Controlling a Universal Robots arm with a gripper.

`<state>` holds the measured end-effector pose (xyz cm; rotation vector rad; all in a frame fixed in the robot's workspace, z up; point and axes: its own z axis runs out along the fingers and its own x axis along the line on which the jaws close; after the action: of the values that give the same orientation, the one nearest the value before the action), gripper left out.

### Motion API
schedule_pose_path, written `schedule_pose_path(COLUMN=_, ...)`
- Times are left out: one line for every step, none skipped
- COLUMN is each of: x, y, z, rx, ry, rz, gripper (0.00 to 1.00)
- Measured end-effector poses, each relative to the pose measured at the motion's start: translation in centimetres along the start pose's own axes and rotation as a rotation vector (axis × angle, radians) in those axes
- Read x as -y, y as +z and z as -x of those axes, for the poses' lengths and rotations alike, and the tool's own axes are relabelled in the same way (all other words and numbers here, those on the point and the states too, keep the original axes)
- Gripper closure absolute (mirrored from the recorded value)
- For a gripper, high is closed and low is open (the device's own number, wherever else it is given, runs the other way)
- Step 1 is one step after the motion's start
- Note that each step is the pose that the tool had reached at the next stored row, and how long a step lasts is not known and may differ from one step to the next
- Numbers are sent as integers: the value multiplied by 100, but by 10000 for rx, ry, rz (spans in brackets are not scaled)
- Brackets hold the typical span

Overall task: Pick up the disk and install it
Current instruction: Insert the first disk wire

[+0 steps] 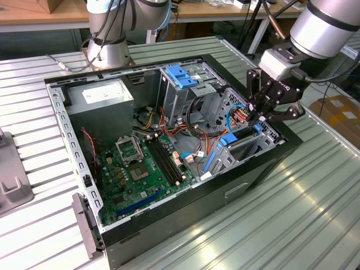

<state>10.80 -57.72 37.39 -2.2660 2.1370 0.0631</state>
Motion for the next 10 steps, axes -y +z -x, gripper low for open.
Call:
schedule_pose_path(x=0, y=-46, z=2, rx=0, ry=-1, rz=0, gripper=82)
schedule_pose_path(x=0, y=-48, z=2, rx=12, ry=-1, rz=-1, gripper=82)
schedule_pose_path(x=0, y=-48, z=2, rx=13, ry=0, rz=-1, gripper=82)
schedule_pose_path(x=0, y=-48, z=3, rx=14, ry=0, rz=-1, gripper=82)
schedule_pose_path(x=0, y=-49, z=3, rx=17, ry=0, rz=-1, gripper=82)
schedule_pose_path(x=0, y=-49, z=2, rx=22, ry=-1, rz=-1, gripper=82)
schedule_pose_path(x=0, y=-47, z=2, rx=22, ry=-1, rz=-1, gripper=82)
schedule_pose_path(x=0, y=-45, z=2, rx=23, ry=-1, rz=-1, gripper=82)
schedule_pose_path(x=0, y=-44, z=2, rx=22, ry=0, rz=-1, gripper=82)
schedule_pose_path(x=0, y=-43, z=2, rx=22, ry=-1, rz=-1, gripper=82)
